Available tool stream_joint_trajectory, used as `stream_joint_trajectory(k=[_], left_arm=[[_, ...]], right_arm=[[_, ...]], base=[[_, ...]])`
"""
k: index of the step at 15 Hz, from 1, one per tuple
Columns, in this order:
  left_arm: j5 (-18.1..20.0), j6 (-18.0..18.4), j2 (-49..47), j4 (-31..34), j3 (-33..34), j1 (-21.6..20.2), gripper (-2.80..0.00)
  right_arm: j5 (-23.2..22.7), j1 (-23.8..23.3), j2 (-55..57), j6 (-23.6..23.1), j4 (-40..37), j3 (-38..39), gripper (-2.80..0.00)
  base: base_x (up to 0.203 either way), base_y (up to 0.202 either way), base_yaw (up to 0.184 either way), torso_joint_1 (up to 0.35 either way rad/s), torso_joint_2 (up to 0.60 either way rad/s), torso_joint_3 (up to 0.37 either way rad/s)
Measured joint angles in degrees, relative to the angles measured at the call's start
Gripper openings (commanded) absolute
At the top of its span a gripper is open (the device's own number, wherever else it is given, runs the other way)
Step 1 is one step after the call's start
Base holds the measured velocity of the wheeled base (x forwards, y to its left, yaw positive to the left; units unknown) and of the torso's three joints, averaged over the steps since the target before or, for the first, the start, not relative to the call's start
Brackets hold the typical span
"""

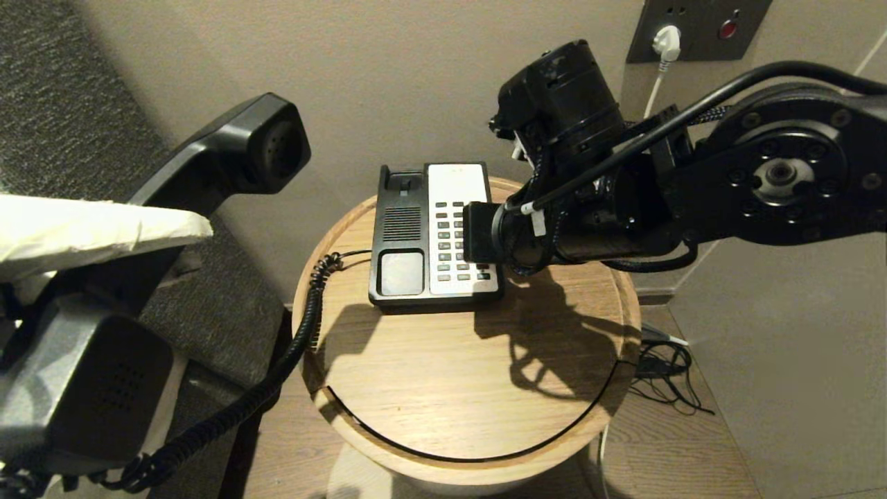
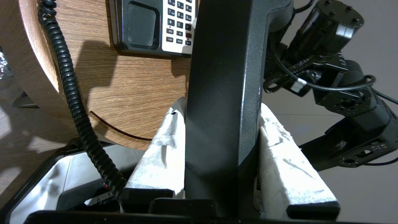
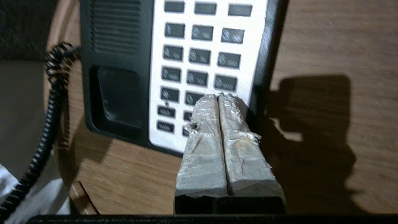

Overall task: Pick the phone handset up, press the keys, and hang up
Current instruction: Dial the number

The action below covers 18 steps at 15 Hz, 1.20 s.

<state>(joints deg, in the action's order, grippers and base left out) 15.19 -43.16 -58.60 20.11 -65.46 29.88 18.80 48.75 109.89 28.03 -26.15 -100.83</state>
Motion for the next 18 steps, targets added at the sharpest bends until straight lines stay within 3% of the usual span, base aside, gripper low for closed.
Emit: stream_joint_trajectory(k=[8, 18], left_arm=[[0.0, 0.0, 0.0, 0.0, 0.2, 0.0, -2.80], [0.0, 0.0, -0.1, 0.0, 0.5, 0.0, -2.80]], right_arm=[[-0.3, 0.9, -3.4, 3.6, -2.6, 4.7, -2.80], [-0.5, 2.5, -2.3, 3.7, -2.1, 4.4, -2.80]], base=[[0.000, 0.000, 0.000, 0.000, 0.00, 0.000], [0.000, 0.000, 0.000, 0.000, 0.00, 0.000]])
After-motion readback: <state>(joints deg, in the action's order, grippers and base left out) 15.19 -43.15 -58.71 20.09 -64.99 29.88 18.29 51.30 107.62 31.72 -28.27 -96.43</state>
